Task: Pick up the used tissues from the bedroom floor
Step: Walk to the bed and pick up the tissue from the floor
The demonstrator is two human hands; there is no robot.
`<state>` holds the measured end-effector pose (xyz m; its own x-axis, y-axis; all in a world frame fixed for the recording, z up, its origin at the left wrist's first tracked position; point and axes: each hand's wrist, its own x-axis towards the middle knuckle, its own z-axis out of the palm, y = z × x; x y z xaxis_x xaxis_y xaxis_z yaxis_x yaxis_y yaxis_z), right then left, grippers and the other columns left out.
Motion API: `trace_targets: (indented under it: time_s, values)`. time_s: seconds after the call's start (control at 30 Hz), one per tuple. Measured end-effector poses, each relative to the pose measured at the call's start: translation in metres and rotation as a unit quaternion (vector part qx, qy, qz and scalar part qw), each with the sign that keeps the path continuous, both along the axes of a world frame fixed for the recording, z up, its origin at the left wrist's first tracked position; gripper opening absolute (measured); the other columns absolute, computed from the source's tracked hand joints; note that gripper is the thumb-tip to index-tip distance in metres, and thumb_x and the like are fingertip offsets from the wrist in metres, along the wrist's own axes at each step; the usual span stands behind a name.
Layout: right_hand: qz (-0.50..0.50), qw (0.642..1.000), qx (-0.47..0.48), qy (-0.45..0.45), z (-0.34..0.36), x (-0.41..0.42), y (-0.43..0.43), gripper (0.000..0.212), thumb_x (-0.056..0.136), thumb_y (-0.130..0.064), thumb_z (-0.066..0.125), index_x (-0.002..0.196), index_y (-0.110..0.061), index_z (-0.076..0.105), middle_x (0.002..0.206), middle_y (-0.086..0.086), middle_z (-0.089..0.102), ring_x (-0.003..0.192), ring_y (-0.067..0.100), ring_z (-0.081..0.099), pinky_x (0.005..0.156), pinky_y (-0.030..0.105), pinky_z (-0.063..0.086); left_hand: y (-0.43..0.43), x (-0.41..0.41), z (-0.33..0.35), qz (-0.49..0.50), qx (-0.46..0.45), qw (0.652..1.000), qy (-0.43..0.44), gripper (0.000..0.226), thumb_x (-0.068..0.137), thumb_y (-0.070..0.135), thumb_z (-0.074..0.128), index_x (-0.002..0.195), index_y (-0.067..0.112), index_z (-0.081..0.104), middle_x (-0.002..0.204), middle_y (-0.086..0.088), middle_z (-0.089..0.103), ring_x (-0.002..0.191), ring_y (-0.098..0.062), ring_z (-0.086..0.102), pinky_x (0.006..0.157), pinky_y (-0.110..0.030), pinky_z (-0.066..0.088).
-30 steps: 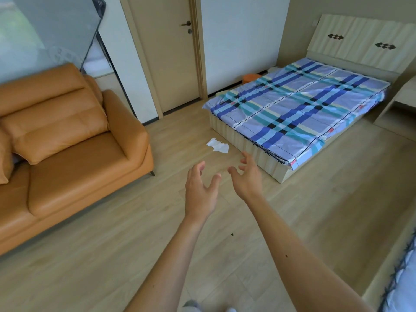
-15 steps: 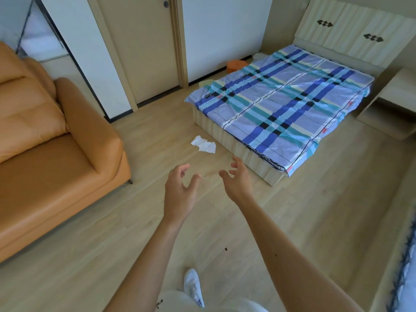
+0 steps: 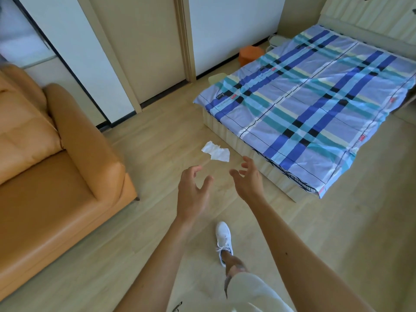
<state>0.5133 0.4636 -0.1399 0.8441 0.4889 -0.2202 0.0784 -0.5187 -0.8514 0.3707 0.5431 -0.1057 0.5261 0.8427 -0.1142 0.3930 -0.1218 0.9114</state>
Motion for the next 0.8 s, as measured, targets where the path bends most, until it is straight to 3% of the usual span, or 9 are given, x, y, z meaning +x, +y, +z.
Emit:
trace_targets:
  time_s: [0.2, 0.43, 0.57, 0.7, 0.8]
  values:
    - [0.045, 0.998, -0.038, 0.027, -0.019, 0.087, 0.093, 0.061, 0.092, -0.027, 0.065, 0.147, -0.016, 0.039, 0.142, 0.006, 0.052, 0.119, 0.021, 0.06, 0.09, 0.031, 0.045, 0.089, 0.083, -0.012, 0.012, -0.003, 0.999, 0.034, 0.038, 0.091, 0.029, 0.065, 0.126, 0.02, 0.057, 0.13, 0.009, 0.055, 0.118, -0.008, 0.052, 0.1, -0.032, 0.046]
    - [0.099, 0.991, -0.083, 0.038, -0.039, 0.159, 0.197, 0.062, 0.09, -0.027, 0.066, 0.146, -0.014, 0.041, 0.14, 0.011, 0.053, 0.116, 0.025, 0.062, 0.1, 0.042, 0.049, 0.188, 0.153, -0.027, 0.043, -0.008, 0.998, 0.05, 0.035, 0.092, 0.027, 0.065, 0.124, 0.016, 0.06, 0.122, 0.009, 0.056, 0.112, -0.009, 0.053, 0.099, -0.035, 0.047]
    - [0.101, 0.987, -0.111, 0.061, -0.07, 0.19, 0.258, 0.064, 0.09, -0.03, 0.065, 0.147, -0.016, 0.039, 0.141, 0.01, 0.052, 0.116, 0.025, 0.062, 0.099, 0.039, 0.047, 0.25, 0.193, -0.05, 0.052, -0.057, 0.995, 0.064, 0.036, 0.091, 0.025, 0.065, 0.126, 0.015, 0.06, 0.127, 0.003, 0.059, 0.115, -0.014, 0.055, 0.1, -0.036, 0.047]
    - [0.084, 0.982, -0.139, 0.094, -0.107, 0.224, 0.326, 0.064, 0.09, -0.034, 0.066, 0.146, -0.017, 0.041, 0.142, 0.008, 0.053, 0.118, 0.024, 0.06, 0.087, 0.029, 0.038, 0.319, 0.235, -0.082, 0.009, -0.079, 0.993, 0.093, 0.036, 0.092, 0.025, 0.065, 0.126, 0.013, 0.061, 0.128, 0.002, 0.059, 0.114, -0.011, 0.055, 0.102, -0.036, 0.047]
    - [0.07, 0.976, -0.16, 0.133, -0.133, 0.248, 0.373, 0.065, 0.089, -0.035, 0.066, 0.146, -0.017, 0.04, 0.142, 0.009, 0.053, 0.121, 0.024, 0.058, 0.092, 0.032, 0.042, 0.368, 0.262, -0.107, -0.032, -0.083, 0.99, 0.11, 0.035, 0.091, 0.028, 0.064, 0.125, 0.017, 0.061, 0.125, 0.007, 0.058, 0.114, -0.007, 0.055, 0.102, -0.033, 0.047]
